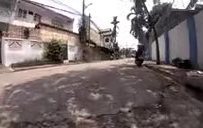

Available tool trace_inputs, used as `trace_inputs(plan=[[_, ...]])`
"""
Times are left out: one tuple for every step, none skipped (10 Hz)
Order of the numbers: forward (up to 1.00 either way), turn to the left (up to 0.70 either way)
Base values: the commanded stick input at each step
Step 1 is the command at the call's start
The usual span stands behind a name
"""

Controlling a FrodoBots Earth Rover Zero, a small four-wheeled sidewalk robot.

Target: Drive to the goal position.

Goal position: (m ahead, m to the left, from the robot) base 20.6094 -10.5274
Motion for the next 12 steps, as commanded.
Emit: trace_inputs(plan=[[1.0,0.01],[1.0,0.01],[1.0,0.01],[1.0,0.01],[1.0,0.01],[1.0,0.01],[1.0,0.01],[1.0,0.01],[1.0,0.01],[1.0,0.01],[1.0,0.01],[1.0,0.01]])
